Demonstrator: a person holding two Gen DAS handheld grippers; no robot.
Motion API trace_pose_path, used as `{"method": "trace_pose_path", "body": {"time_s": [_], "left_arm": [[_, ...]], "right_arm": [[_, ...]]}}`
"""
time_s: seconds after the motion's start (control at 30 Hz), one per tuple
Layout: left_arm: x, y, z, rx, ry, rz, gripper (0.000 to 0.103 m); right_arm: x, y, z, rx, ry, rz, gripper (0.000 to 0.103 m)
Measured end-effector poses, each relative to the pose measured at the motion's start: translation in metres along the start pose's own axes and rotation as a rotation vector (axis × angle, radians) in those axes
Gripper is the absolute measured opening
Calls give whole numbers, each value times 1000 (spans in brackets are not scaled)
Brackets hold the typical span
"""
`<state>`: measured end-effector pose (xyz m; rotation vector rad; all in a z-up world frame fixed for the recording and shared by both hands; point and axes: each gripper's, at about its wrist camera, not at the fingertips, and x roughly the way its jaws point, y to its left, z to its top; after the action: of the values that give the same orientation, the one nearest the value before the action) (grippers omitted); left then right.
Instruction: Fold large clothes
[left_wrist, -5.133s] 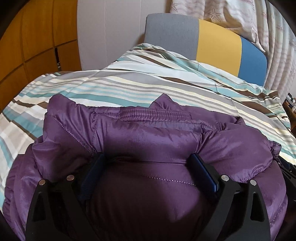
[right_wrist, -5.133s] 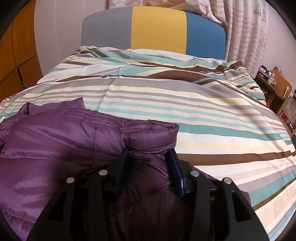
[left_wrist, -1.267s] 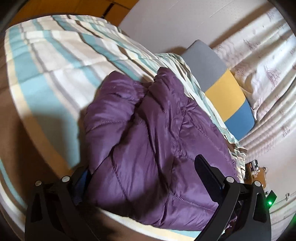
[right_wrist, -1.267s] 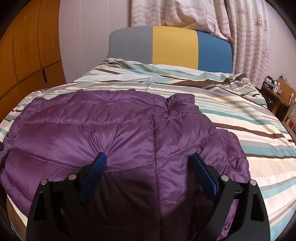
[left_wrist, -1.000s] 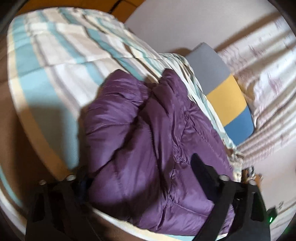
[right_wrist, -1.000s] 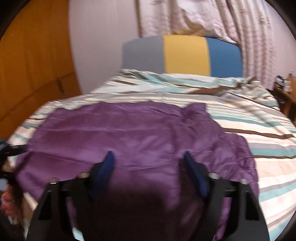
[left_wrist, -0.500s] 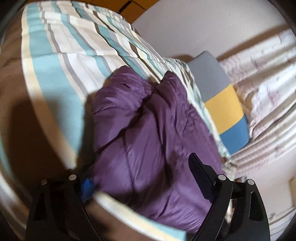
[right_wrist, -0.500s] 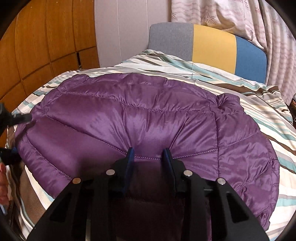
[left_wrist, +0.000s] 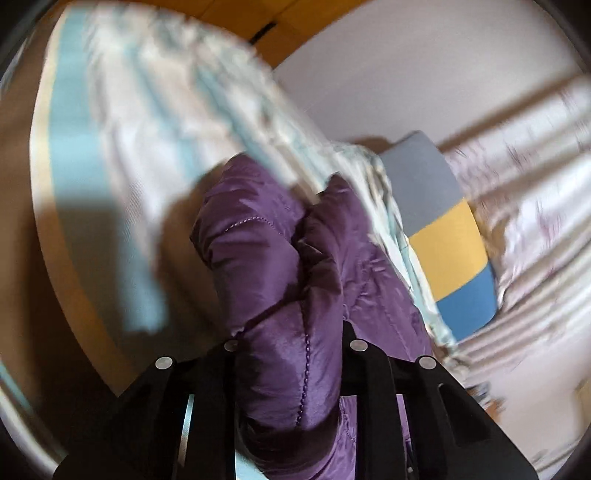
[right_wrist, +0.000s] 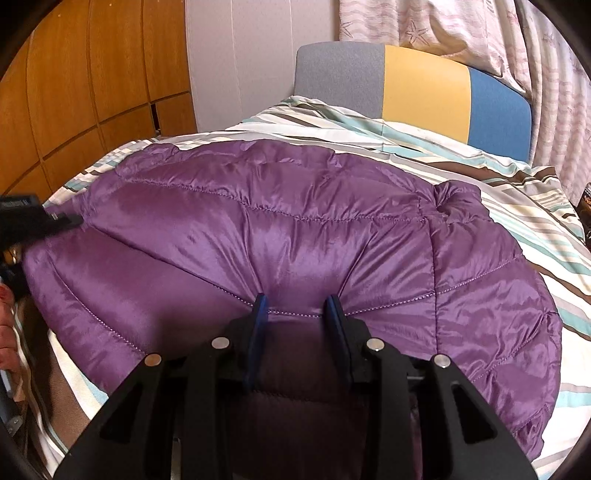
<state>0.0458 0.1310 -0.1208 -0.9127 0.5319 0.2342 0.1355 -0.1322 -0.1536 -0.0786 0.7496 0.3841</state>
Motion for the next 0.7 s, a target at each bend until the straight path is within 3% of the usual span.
{"method": "trace_pose_path", "body": {"time_s": [0.17, 0.37, 0.4, 0.5, 0.53, 0.6, 0.7], "left_arm": [[-22, -66, -12, 355, -135, -3, 22], [-30, -128, -50, 724, -192, -15, 22], [-29, -134, -54, 759, -192, -19, 22], [-27, -153, -75, 904, -202, -16, 22], [-26, -156, -79, 927, -203, -19, 22], [-24, -166, -87, 984, -207, -27, 22], [-21, -176, -98, 1037, -212, -40, 22]], "right_arm": [[2, -1, 1, 27, 3, 1, 32], [1, -3, 4, 73, -1, 18, 33], [-2, -5, 4, 88, -8, 27, 35], [-16, -17, 3, 163, -47, 46, 60], [-22, -23, 2, 183, -62, 39, 60], [-32, -30, 0, 189, -75, -9, 60], [-44, -49, -6, 194, -59, -173, 61]]}}
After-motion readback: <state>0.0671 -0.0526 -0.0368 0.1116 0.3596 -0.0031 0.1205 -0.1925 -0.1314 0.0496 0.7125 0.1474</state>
